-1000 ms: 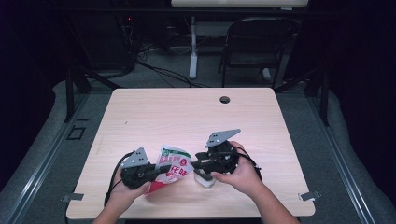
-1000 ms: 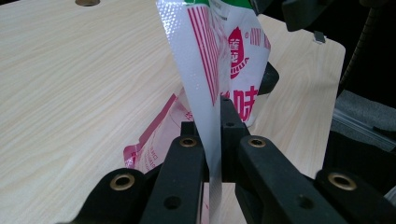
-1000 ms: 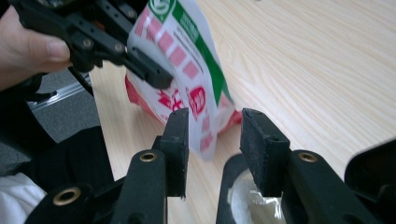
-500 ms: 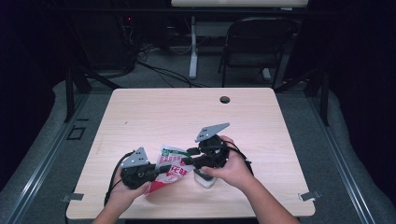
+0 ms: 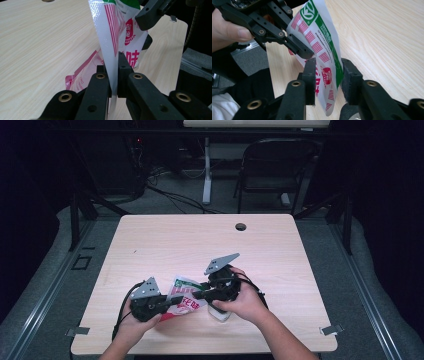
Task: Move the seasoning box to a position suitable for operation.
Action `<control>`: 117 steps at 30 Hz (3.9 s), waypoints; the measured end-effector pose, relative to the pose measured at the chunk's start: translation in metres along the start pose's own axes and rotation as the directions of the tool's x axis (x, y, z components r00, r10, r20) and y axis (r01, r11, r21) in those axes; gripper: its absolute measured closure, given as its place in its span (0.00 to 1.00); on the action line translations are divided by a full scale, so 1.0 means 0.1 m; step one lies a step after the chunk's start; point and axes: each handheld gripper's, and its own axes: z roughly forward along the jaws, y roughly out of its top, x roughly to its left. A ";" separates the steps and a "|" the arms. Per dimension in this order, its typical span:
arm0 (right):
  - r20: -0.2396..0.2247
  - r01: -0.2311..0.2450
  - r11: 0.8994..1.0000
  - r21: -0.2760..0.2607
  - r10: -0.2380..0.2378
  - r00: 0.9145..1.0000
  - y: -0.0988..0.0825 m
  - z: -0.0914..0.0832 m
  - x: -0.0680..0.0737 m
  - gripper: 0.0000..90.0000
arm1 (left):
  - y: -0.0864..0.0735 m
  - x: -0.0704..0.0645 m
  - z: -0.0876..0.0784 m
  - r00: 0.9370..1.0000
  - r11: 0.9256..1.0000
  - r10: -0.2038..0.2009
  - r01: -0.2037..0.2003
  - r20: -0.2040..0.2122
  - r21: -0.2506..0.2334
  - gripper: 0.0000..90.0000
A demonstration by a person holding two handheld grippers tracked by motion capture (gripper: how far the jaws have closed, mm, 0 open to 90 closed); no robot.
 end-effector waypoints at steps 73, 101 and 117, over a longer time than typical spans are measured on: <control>-0.049 0.107 0.993 -0.039 -0.109 0.993 0.25 0.01 0.07 1.00 | -0.48 0.35 0.11 0.995 0.995 -0.097 0.097 0.021 0.003 0.45; -0.066 0.144 0.988 -0.055 -0.148 0.987 0.01 -0.02 0.19 1.00 | -0.63 0.32 0.49 0.993 0.992 -0.081 0.071 0.086 0.106 0.33; -0.054 0.157 0.984 -0.087 -0.162 0.985 0.05 -0.04 0.19 1.00 | -0.66 0.34 0.55 0.990 0.988 -0.093 0.079 0.104 0.131 0.38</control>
